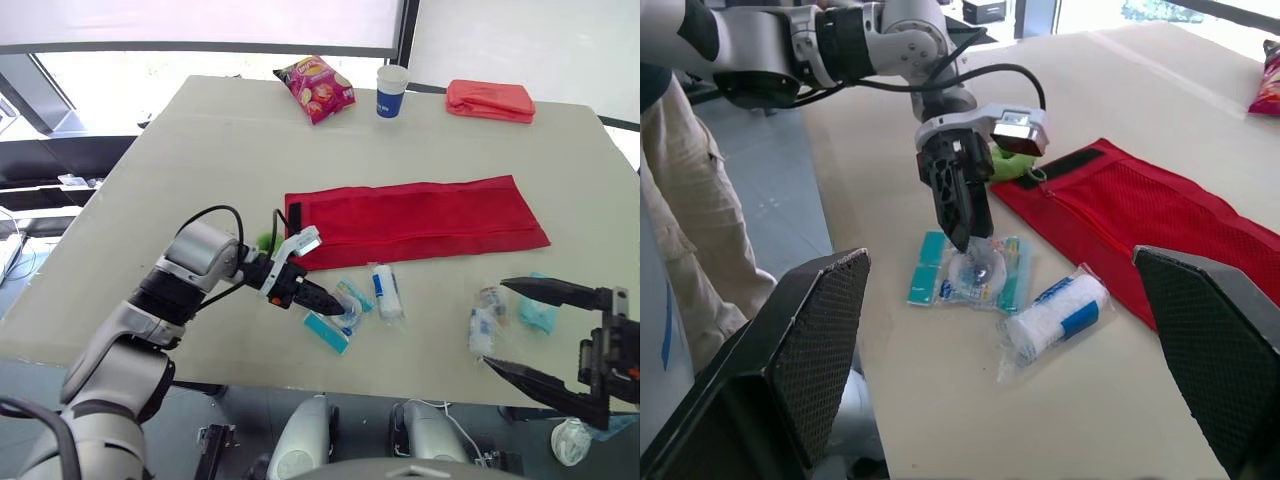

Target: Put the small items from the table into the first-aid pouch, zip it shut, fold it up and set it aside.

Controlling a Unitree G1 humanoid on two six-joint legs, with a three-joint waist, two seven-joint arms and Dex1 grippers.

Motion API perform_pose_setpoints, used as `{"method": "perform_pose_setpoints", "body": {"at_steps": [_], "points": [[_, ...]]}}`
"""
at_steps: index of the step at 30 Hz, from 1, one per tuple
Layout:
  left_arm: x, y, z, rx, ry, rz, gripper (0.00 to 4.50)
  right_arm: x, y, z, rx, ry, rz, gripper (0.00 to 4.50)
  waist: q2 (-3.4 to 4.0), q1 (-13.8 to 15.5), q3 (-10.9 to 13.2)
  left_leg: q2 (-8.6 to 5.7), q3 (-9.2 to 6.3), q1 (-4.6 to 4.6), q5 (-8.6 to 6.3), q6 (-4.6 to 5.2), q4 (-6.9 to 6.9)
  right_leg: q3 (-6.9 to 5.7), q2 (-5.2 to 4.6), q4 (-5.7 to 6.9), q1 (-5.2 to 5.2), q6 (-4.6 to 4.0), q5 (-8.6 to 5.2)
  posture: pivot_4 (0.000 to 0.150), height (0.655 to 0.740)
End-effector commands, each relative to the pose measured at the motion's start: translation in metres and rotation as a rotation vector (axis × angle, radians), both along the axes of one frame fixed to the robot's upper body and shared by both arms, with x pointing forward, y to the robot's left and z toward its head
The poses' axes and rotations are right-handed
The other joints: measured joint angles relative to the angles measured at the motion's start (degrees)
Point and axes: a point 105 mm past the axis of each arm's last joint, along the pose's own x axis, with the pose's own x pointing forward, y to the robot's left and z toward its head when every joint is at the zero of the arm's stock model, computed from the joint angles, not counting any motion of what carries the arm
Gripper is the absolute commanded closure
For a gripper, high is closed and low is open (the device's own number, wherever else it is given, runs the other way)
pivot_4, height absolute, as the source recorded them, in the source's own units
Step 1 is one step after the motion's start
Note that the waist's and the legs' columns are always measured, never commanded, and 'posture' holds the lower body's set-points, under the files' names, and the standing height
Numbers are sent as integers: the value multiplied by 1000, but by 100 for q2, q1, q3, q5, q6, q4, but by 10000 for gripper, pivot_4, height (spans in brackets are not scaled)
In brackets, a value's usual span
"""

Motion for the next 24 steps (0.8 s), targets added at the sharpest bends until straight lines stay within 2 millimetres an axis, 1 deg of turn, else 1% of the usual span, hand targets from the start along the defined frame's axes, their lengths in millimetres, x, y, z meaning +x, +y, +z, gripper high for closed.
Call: {"method": "perform_pose_setpoints", "body": {"at_steps": [1, 2, 3, 4, 6, 8, 9, 11, 13, 15, 18, 20, 22, 23, 24], "points": [[-4, -6, 6, -28, -13, 1, 34513, -4, 5, 5, -1, -42, 12, 0, 0, -14, 0, 0, 0, 1, 0, 0, 0, 0, -1, 0, 0, 0, 0, 1500, 7400], [-4, -6, 6, -29, -13, 6, 41117, -3, 5, 4, 0, -41, 12, 0, 0, -16, 0, 0, 0, 1, 0, 0, 0, 0, -1, 1, 0, 0, 0, 1500, 7400], [-5, -7, 8, -44, -14, 21, 44048, -2, 5, 4, 3, -39, 5, 0, 0, -16, 0, 0, -1, 0, 0, 0, 0, 0, -2, 2, -1, 0, 0, 1500, 7400], [-5, -6, 15, -85, -10, 41, 44943, 1, 4, 3, 10, -35, -12, 0, 0, -17, 0, 0, -1, 0, 0, 0, 0, 0, -2, 2, -1, 0, 0, 1500, 7400], [-7, -5, 26, -142, -6, 69, 44943, 5, 4, 3, 27, -33, -40, 0, 0, -28, 0, 2, -3, -1, 0, -1, 2, 0, -4, 3, -2, -1, 0, 1500, 7400], [-8, 1, 46, -232, -7, 127, 44943, 12, 8, -1, 60, -17, -82, 0, 0, -37, 0, 2, -4, -1, 1, -1, 2, -2, -7, 3, -2, -1, 0, 1500, 7400], [-10, 3, 52, -261, -6, 146, 44943, 14, 10, -3, 63, -11, -100, 0, 0, -45, 0, 3, -5, -1, 1, -3, 3, -2, -8, 4, -3, -1, 0, 1500, 7400], [-9, 10, 64, -321, -40, 220, 44943, 25, 19, -16, 76, 57, -162, 0, 0, -43, 0, 2, -5, -1, 5, -8, 4, -4, -12, 5, -4, -1, -1, 1500, 7400], [-6, 11, 71, -368, -89, 288, 44943, 37, 27, -33, 49, 145, -211, 0, 2, -51, 0, 2, -5, 2, 15, -26, 4, -5, -16, 6, -4, -1, -1, 1500, 7400], [4, 6, 73, -386, -154, 388, 44943, 53, 35, -45, 123, 249, -261, 0, -4, -30, -4, 1, -6, 0, 16, -29, 4, -6, -20, 8, -5, -4, -2, 1500, 7400], [16, -8, 74, -410, -206, 516, 44943, 75, 54, -53, 252, 364, -288, 0, -14, 17, -8, -7, -15, -6, 17, -30, 13, -11, -23, 5, -1, -1, 2, 1500, 7400], [20, -17, 74, -425, -225, 590, 44943, 86, 70, -55, 312, 425, -271, 0, -24, 20, -11, -17, -20, -12, 17, -31, 15, -9, -23, 9, -6, -1, 2, 1500, 7400], [23, -23, 74, -439, -226, 655, 44943, 93, 85, -53, 393, 504, -239, 0, -19, -1, -8, -18, -22, -14, 17, -31, 19, -9, -23, 10, -5, 0, 3, 1500, 7400], [23, -25, 74, -441, -225, 677, 44943, 96, 89, -52, 423, 542, -231, 0, -19, 2, -7, -25, -21, -13, 18, -31, 21, -7, -26, 11, -5, 4, 5, 1500, 7400], [23, -28, 75, -457, -219, 697, 44943, 104, 92, -52, 452, 565, -246, 0, -21, -19, -8, -26, -24, -14, 18, -31, 21, -7, -25, 13, -5, 6, 6, 1500, 7400]]}}
